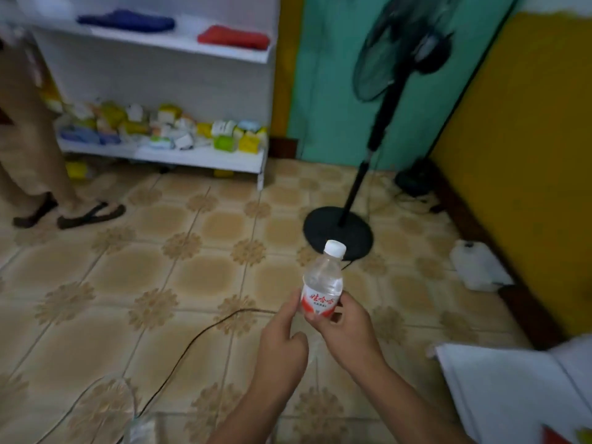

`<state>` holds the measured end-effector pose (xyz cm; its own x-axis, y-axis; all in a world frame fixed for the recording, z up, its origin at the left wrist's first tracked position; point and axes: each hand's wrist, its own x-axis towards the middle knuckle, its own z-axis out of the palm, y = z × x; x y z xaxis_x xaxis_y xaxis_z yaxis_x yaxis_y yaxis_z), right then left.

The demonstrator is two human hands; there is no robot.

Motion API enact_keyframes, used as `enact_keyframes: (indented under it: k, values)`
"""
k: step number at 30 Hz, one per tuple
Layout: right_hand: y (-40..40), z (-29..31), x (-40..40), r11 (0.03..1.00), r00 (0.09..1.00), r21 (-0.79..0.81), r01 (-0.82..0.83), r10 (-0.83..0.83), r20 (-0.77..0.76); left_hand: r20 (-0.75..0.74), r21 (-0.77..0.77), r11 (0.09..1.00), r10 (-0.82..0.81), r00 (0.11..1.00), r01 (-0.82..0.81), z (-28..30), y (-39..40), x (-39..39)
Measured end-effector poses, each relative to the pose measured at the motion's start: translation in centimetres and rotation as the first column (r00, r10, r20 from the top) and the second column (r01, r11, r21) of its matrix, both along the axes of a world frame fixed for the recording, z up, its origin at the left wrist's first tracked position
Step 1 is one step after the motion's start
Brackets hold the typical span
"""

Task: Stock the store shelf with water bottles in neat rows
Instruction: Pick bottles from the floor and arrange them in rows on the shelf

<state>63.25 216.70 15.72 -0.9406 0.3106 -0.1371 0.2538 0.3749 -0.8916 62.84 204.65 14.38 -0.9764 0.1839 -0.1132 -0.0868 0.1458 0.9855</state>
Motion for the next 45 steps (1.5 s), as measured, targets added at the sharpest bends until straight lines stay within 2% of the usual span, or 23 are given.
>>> enact_keyframes:
  k: [5,10,12,18,24,28,33,39,42,45]
  values:
    - [8.8,11.7,8.8,0.976,0.972,0.099,0.193,-0.177,-0.153,-0.183,0.137,0.955,-0.236,0.954,0.263,10.4,9.0,5.9]
    - [16.3,19.9,20.7,0.883,0.879,0.162,0.441,-0.389,-0.276,-0.331,0.196,0.816,-0.466,0.82,0.543,18.1,17.6,14.3]
    - [18.4,23.0,26.3,0.817,0.822,0.195,0.543,-0.468,-0.326,-0.382,0.212,0.726,-0.555,0.739,0.654,20.7,20.7,18.3]
    - [21.9,28.8,43.2,0.58,0.629,0.259,0.773,-0.645,-0.434,-0.481,0.194,0.363,-0.775,0.411,0.911,25.2,27.8,31.1]
    - [20.7,30.9,58.1,0.305,0.389,0.249,0.919,-0.798,-0.46,-0.552,0.134,0.045,-0.826,0.112,0.99,27.1,30.9,44.2]
    - [18.3,31.2,66.0,0.123,0.214,0.214,0.969,-0.851,-0.48,-0.602,0.05,-0.1,-0.797,-0.05,0.994,28.0,31.1,52.1]
    - [15.1,31.0,74.0,-0.079,0.035,0.211,0.974,-0.872,-0.489,-0.594,0.024,-0.267,-0.779,-0.201,0.963,28.1,30.4,60.5]
    - [12.6,30.5,80.7,-0.212,-0.063,0.243,0.946,-0.861,-0.505,-0.592,0.001,-0.399,-0.74,-0.321,0.917,27.5,29.7,68.0]
    - [12.8,30.4,82.7,-0.255,-0.098,0.256,0.932,-0.86,-0.501,-0.583,-0.013,-0.415,-0.736,-0.344,0.91,27.2,30.0,70.3]
    - [13.8,30.7,83.8,-0.269,-0.098,0.276,0.923,-0.857,-0.506,-0.58,-0.016,-0.396,-0.745,-0.331,0.918,27.2,31.2,71.6]
